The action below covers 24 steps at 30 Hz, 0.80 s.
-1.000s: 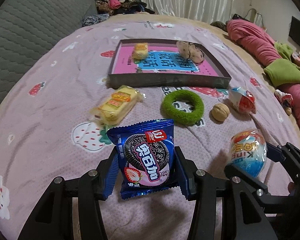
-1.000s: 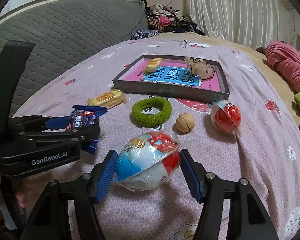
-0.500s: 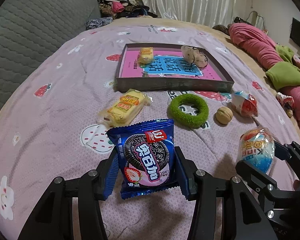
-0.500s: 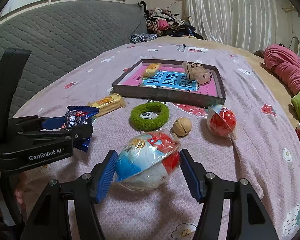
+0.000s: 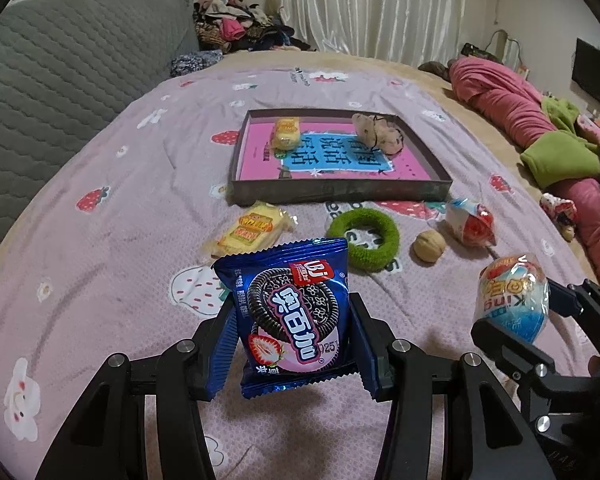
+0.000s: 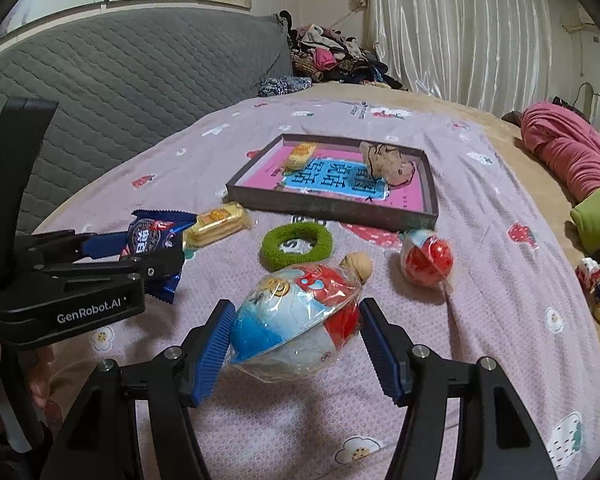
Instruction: Organize objects
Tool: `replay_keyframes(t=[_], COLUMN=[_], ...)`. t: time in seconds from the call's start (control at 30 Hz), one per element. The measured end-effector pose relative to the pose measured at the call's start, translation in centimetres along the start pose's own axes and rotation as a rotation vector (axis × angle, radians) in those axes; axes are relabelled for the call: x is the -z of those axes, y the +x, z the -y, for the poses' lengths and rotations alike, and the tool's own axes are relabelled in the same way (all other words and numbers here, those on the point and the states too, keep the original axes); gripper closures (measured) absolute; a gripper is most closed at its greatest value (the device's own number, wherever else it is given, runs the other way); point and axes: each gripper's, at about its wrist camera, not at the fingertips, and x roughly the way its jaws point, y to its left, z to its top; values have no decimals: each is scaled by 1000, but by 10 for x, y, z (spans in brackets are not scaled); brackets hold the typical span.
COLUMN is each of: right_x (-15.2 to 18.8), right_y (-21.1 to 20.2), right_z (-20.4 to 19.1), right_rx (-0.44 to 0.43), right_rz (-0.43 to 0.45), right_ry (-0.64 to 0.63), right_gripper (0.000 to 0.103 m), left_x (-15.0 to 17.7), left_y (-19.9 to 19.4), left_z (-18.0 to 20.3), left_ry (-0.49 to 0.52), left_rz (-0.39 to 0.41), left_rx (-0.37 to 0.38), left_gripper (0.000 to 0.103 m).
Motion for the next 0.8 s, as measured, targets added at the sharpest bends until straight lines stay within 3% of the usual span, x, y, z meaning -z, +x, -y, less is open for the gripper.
replay_keyframes(t=[0.8], right_x=[-46], right_y=[-38], right_z=[9], right_rx=[54], right_rz=[95], right_ry=[-17], right_gripper=[39], left_x=[-36], left_y=[-32], left_z=[10], left_ry=[29], left_rz=[69], left_rx=[0], left_gripper=[50])
